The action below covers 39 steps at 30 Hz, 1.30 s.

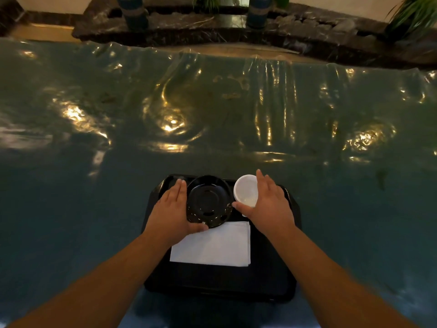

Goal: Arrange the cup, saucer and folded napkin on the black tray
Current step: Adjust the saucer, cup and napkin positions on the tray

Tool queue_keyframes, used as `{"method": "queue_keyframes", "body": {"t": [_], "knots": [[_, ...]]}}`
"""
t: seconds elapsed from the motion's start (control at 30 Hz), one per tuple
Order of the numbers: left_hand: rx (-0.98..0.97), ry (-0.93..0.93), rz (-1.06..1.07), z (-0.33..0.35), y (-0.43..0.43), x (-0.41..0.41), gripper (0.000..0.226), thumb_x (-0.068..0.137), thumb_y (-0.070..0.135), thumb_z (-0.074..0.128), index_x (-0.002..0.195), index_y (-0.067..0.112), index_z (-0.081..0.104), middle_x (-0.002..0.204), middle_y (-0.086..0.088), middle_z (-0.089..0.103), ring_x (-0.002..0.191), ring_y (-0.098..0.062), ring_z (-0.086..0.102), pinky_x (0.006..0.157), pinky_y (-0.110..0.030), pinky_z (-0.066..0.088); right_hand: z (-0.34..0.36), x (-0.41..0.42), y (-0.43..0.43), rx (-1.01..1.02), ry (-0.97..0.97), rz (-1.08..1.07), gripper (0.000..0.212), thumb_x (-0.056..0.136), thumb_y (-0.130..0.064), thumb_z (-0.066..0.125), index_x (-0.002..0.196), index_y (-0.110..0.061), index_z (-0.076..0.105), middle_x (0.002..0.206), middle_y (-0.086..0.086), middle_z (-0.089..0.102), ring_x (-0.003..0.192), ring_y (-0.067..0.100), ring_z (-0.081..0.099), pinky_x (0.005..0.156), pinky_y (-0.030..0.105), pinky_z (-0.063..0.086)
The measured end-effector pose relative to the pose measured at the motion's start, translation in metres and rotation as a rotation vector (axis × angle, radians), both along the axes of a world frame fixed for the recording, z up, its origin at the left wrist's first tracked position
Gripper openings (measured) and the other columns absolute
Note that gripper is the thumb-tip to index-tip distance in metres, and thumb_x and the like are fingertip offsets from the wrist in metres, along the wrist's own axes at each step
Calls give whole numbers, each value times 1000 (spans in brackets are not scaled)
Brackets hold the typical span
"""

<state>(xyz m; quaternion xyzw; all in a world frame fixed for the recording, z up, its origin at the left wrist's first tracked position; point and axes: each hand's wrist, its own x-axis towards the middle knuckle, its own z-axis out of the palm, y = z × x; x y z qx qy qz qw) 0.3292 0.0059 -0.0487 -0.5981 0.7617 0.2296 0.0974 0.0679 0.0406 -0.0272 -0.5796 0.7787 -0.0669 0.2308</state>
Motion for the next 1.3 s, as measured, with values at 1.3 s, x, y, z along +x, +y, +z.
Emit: {"method": "queue_keyframes", "body": {"t": [1.3], "knots": [[-317,43,-166,-50,67,42,64,87,68,50,131,23,65,137,0,61,113,-24,60,84,-43,55,-71,-5,101,-81,217,506,53,96,-56,44,143,-32,54,151,3,53,131,27,55,104,47,51]]}}
